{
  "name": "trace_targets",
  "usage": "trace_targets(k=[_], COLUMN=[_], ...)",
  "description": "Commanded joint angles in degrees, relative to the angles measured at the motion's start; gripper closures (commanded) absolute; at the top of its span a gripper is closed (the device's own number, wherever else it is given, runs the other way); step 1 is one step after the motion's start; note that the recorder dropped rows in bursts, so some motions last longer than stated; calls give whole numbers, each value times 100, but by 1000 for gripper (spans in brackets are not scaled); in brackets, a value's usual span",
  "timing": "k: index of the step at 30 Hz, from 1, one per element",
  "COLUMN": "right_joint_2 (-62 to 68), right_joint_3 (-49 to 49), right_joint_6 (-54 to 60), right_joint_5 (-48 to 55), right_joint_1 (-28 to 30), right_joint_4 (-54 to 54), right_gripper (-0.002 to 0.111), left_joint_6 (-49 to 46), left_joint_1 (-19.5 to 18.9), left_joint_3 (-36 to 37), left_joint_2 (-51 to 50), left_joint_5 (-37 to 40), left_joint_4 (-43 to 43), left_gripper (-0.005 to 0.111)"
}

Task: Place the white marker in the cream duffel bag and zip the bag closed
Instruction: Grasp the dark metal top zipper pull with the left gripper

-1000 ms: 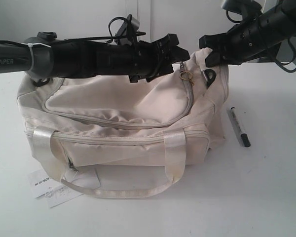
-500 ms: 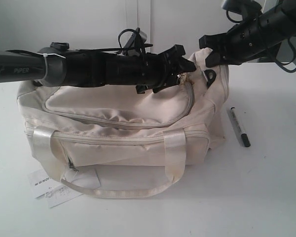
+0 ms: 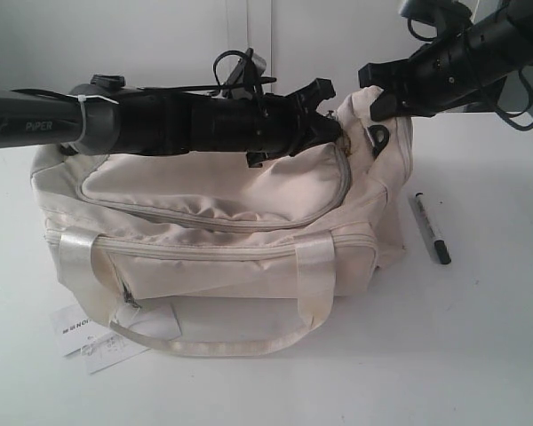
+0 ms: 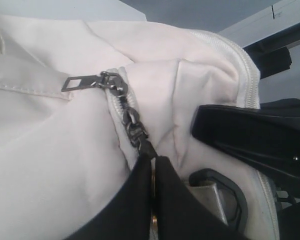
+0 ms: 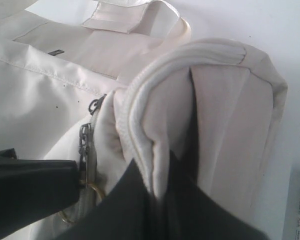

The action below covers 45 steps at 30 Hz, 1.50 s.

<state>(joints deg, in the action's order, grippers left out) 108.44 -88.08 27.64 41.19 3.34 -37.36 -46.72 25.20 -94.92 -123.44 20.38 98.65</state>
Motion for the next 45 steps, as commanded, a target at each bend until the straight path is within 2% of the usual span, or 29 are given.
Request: trace_targets(k=[1, 9, 15, 25, 37, 45], right_joint_2=[-87, -87, -87, -87, -87, -87], right_joint_3=[13, 13, 13, 13, 13, 13], right_joint_6=[60, 60, 60, 60, 60, 60], right_joint_5=[-56, -56, -96, -113, -113, -113], right_joint_1=[3, 3, 3, 3, 3, 3], right_joint_4=[-37, -37, -37, -37, -37, -37], right_gripper=[108, 108, 108, 108, 108, 108], left_joint_6=[47, 121, 692, 1755, 1910, 2305], left_joint_1=[29, 29, 29, 18, 18, 18], left_joint_3=[-45, -45, -45, -45, -45, -45], left_joint_2=[7, 18, 29, 253, 337, 349], left_joint_5=[192, 461, 713, 665, 963, 1133], left_joint_4=[130, 130, 34, -1265, -1307, -1715], left_gripper=[107, 107, 107, 107, 107, 107])
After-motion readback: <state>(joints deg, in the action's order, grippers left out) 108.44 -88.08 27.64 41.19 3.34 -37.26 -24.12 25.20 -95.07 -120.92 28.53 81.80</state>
